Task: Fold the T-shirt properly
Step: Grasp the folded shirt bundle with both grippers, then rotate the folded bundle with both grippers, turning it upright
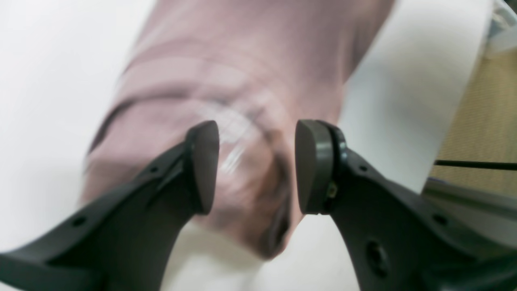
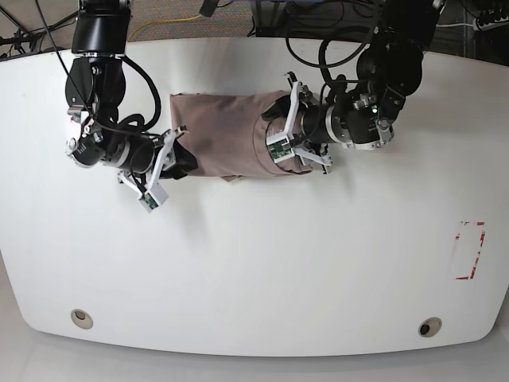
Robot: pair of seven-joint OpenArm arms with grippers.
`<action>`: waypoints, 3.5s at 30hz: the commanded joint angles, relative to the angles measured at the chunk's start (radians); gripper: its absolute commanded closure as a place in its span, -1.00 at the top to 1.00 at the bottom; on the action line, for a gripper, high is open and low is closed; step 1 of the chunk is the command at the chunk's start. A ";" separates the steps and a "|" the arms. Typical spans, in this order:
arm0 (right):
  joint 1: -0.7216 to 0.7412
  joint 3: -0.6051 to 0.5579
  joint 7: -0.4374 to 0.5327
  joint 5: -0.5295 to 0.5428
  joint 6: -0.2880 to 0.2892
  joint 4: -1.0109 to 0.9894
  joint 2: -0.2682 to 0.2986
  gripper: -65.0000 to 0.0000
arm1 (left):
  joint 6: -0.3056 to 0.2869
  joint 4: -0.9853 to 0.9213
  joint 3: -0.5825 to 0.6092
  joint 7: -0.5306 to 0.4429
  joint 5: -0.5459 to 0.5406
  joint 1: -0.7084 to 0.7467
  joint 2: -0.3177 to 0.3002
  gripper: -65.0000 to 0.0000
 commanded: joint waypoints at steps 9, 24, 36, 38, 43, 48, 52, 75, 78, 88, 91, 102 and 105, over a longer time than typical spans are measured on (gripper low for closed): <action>0.073 -0.002 0.128 0.032 0.004 -0.171 0.041 -0.57 | -0.001 0.007 0.047 -0.030 0.064 0.003 -0.010 -0.17; 0.073 -0.004 0.210 -0.016 0.005 -0.270 0.039 -0.57 | -0.001 -0.072 0.047 -0.044 0.063 -0.006 -0.030 -0.17; -0.002 0.002 0.218 -0.192 0.070 -0.264 0.018 -0.58 | -0.001 -0.128 0.049 -0.044 0.066 -0.091 -0.082 -0.17; -0.033 0.004 0.218 -0.189 0.070 -0.250 0.016 -0.58 | -0.001 -0.171 0.049 -0.044 0.066 -0.121 -0.085 -0.17; -0.122 -0.002 0.213 -0.189 0.070 -0.137 0.003 -0.58 | -0.001 -0.231 0.049 -0.044 0.061 -0.206 -0.102 -0.17; -0.179 -0.004 0.157 -0.198 0.070 -0.042 -0.060 -0.58 | -0.001 -0.230 0.043 -0.044 0.061 -0.267 -0.108 -0.17; -0.208 -0.016 0.097 -0.197 0.070 0.023 -0.106 -0.58 | -0.001 -0.230 0.020 -0.041 0.058 -0.295 -0.128 -0.17; -0.102 -0.479 0.085 -0.186 -0.022 0.142 -0.136 -0.58 | -0.001 -0.056 -0.249 -0.041 0.064 -0.157 -0.079 -0.16; -0.110 -0.426 0.085 -0.185 -0.021 0.182 -0.126 -0.58 | -0.001 -0.015 -0.249 -0.042 0.064 -0.115 -0.061 -0.16; -0.126 -0.238 0.085 0.004 -0.022 0.181 -0.042 -0.58 | 0.192 0.030 -0.240 -0.091 0.063 -0.008 0.027 -0.15; -0.134 -0.191 0.085 0.015 -0.022 0.181 -0.031 -0.58 | 0.235 0.030 -0.218 -0.168 0.064 0.033 0.036 0.05; -0.163 -0.119 0.085 0.018 -0.022 0.182 0.001 -0.58 | 0.492 0.014 -0.146 -0.339 0.101 0.155 0.034 0.17; -0.169 -0.096 0.085 0.018 -0.022 0.181 0.001 -0.58 | 0.509 -0.044 -0.092 -0.375 0.192 0.165 0.041 0.17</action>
